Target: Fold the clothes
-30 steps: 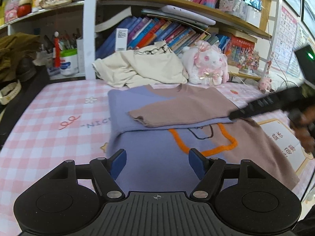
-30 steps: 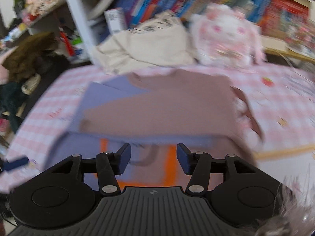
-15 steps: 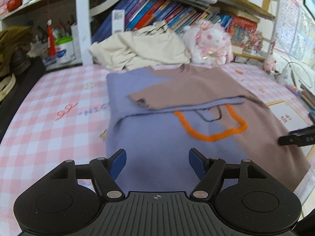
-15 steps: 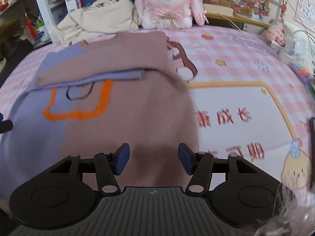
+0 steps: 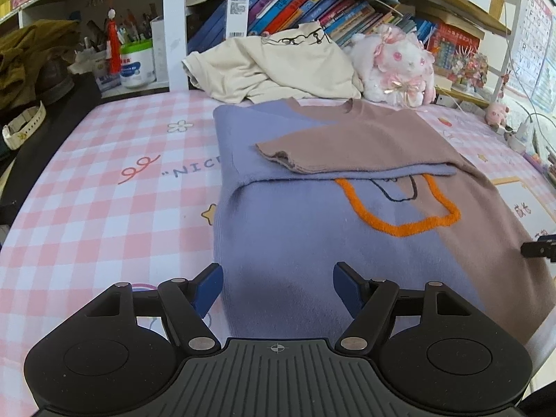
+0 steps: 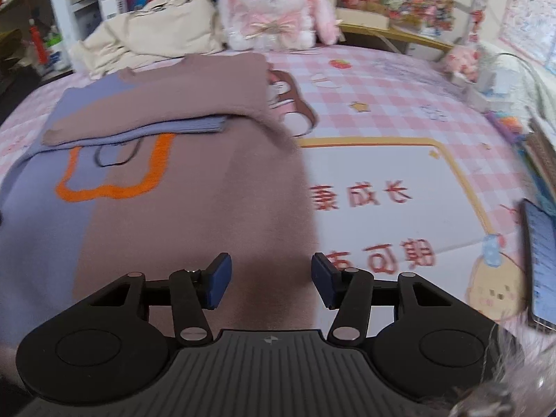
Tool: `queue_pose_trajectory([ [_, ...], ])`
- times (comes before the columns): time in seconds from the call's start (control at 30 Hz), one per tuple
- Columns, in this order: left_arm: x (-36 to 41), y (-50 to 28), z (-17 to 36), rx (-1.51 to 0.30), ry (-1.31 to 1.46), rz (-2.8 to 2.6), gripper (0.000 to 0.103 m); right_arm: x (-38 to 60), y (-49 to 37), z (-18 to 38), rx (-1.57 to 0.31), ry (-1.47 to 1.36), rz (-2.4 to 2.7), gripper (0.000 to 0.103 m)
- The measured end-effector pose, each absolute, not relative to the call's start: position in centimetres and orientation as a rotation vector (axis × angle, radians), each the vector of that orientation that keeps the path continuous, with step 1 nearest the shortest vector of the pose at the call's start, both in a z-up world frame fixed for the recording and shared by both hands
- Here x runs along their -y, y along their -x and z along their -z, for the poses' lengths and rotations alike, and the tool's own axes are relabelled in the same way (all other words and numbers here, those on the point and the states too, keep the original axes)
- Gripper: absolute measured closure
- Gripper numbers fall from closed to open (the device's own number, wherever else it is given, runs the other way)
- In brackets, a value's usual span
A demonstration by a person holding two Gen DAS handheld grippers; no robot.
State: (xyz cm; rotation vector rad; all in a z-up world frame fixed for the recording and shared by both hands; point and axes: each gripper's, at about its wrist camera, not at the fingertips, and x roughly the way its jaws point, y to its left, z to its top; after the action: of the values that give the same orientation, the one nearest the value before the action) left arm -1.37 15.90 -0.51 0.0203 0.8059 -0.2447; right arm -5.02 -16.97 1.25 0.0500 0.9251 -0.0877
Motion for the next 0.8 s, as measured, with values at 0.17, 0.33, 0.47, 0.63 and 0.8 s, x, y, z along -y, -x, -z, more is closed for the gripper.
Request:
queue_pose_trajectory([
  [0.17,-16.6,1.2,1.1,-0.825,0.026,0.229,0.031,18.4,5.3,-0.7,-0.96,-0.133,0.121,0.055],
  [0.33,-17.6,1.1,1.6,-0.841,0.124,0.206,0.031,18.8,5.8,-0.7,-0.953,-0.207,0.131,0.066],
  [0.47,-18.3,0.9,2.0,-0.848,0.195,0.188,0.034,18.9,6.0,-0.7,-0.949,-0.225,0.14,0.068],
  [0.63,-18.3,0.7,2.1,-0.837,0.202,0.162,0.064,19.2,6.1,-0.8,-0.945,-0.244,0.142,0.071],
  [0.8,-19.1,0.4,2.2,-0.839,0.238,0.135,0.08,19.4,5.9,-0.7,-0.941,-0.246,0.132,0.069],
])
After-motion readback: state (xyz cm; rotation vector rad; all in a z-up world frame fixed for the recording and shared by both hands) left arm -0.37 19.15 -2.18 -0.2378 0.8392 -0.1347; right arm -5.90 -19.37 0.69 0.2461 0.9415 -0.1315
